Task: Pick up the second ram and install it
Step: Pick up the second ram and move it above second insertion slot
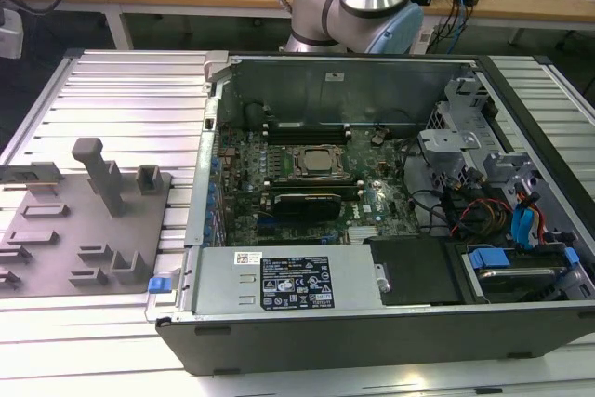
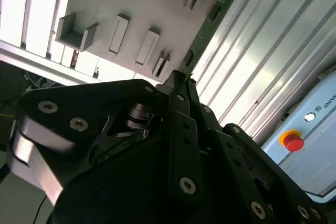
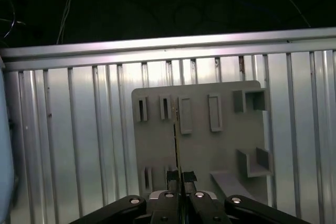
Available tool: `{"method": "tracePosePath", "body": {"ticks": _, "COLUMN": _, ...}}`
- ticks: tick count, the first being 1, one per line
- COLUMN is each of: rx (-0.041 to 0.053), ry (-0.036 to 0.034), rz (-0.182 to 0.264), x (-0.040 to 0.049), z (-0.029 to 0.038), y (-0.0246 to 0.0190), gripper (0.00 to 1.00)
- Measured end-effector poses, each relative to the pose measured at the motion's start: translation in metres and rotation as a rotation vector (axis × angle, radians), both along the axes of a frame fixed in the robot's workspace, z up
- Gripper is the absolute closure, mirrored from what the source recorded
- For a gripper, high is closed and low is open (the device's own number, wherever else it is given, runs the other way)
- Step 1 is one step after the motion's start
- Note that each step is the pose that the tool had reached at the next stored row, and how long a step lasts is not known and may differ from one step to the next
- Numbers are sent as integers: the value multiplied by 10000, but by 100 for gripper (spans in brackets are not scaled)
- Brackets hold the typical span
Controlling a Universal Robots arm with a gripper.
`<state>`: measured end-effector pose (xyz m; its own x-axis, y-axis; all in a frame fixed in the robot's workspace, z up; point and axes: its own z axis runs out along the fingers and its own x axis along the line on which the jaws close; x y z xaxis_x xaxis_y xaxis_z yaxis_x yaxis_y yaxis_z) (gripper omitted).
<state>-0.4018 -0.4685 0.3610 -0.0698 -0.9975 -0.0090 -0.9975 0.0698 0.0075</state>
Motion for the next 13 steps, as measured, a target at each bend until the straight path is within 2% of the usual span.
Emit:
{"method": "tracePosePath", "body": {"ticks": 1, "rx": 0, "ry": 0, "rz": 0, "x": 0, "z": 32, "y": 3, "gripper": 87}}
{"method": "tracePosePath", "body": {"ticks": 2, "rx": 0, "ry": 0, "rz": -1, "x": 0, "z": 96, "y": 9, "gripper": 87}}
{"method": "tracePosePath", "body": {"ticks": 4, "rx": 0, "ry": 0, "rz": 0, "x": 0, "z": 183, "y": 19, "gripper": 87}}
{"method": "tracePosePath", "body": {"ticks": 7, "rx": 0, "ry": 0, "rz": 1, "x": 0, "z": 250, "y": 29, "gripper": 87}}
{"method": "tracePosePath", "body": {"ticks": 9, "rx": 0, "ry": -1, "rz": 20, "x": 0, "z": 316, "y": 42, "gripper": 87}}
{"method": "tracePosePath", "body": {"ticks": 10, "rx": 0, "ry": 0, "rz": 139, "x": 0, "z": 360, "y": 50, "gripper": 87}}
{"method": "tracePosePath", "body": {"ticks": 13, "rx": 0, "ry": -1, "rz": 362, "x": 0, "z": 427, "y": 58, "gripper": 87}}
